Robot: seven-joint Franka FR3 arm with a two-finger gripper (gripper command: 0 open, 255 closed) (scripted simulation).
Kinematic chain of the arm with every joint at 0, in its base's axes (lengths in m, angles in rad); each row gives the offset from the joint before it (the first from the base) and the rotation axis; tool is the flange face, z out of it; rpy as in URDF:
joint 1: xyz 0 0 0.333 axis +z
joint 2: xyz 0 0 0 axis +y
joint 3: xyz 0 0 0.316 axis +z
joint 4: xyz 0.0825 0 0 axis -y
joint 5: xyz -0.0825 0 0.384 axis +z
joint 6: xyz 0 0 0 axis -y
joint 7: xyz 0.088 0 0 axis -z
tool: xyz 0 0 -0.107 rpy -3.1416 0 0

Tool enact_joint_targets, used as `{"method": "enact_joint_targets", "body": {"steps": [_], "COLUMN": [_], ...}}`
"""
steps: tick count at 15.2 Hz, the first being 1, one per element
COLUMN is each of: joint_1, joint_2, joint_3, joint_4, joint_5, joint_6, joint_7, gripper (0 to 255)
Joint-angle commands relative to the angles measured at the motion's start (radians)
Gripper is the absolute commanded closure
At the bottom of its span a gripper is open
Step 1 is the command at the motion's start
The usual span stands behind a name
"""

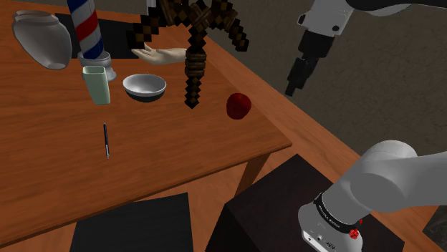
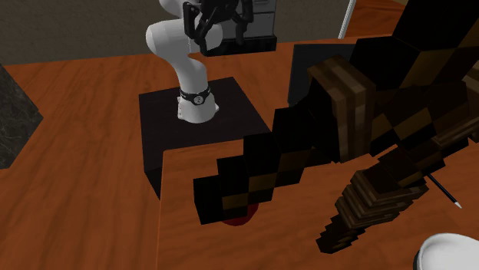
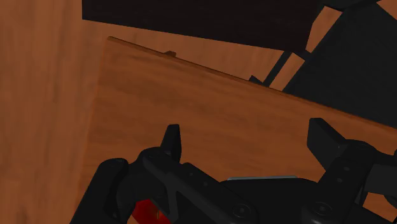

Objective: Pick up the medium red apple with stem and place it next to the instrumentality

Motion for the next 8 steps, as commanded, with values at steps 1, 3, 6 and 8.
{"method": "enact_joint_targets", "body": {"steps": [1,3,6,8], "joint_1": [0.000,-0.006,-0.015,-0.021], "joint_2": [0.000,0.010,0.042,0.073], "joint_3": [0.000,-0.009,-0.024,-0.034], "joint_4": [0.000,-0.048,-0.109,-0.140], "joint_5": [0.000,-0.008,-0.017,-0.022], "joint_6": [0.000,0.106,0.268,0.378], "joint_7": [0.000,-0.019,-0.047,-0.065], "gripper": [0,0,0,0]}}
